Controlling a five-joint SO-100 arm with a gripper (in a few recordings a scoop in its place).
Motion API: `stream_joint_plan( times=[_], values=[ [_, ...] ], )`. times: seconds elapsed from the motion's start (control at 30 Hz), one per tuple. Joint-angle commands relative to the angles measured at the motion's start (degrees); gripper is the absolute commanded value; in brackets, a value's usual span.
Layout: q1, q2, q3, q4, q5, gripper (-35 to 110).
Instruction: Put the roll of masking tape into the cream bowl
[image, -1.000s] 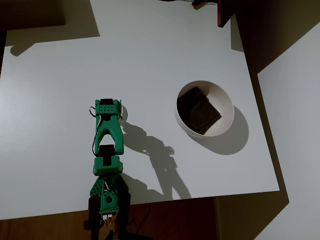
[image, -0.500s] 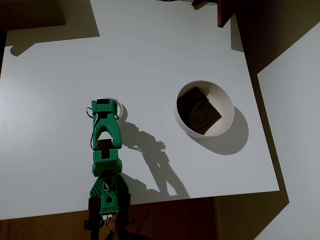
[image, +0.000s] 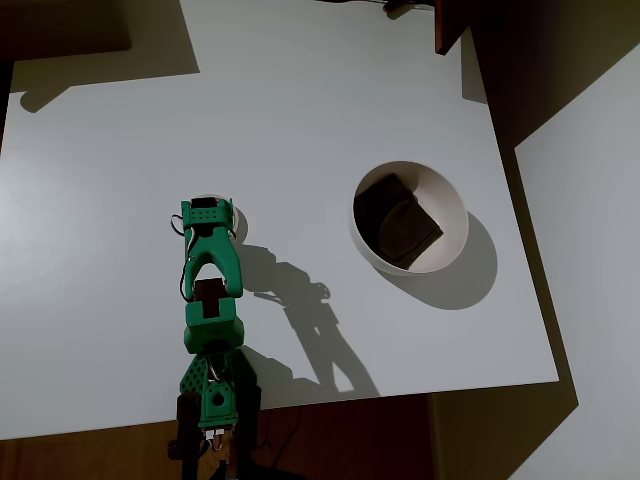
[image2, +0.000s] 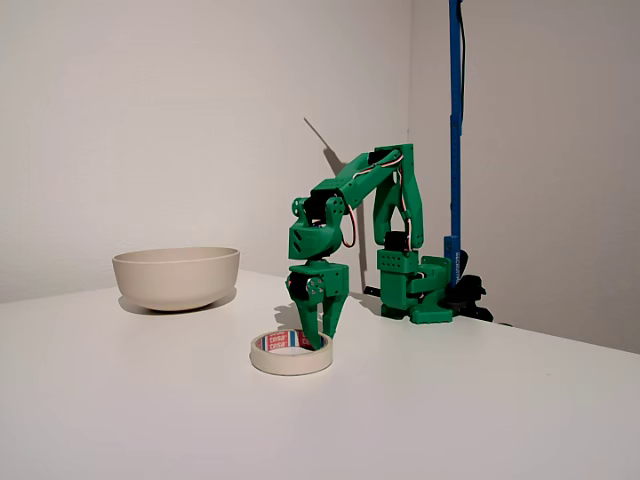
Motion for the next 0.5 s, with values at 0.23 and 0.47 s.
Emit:
stream_joint_plan(
  times=[0.23, 0.47],
  values=[
    [1.49, 21.97, -2.64, 7.82, 0.70, -8],
    [3.16, 43.51, -2.64, 18.11, 1.23, -8]
  ],
)
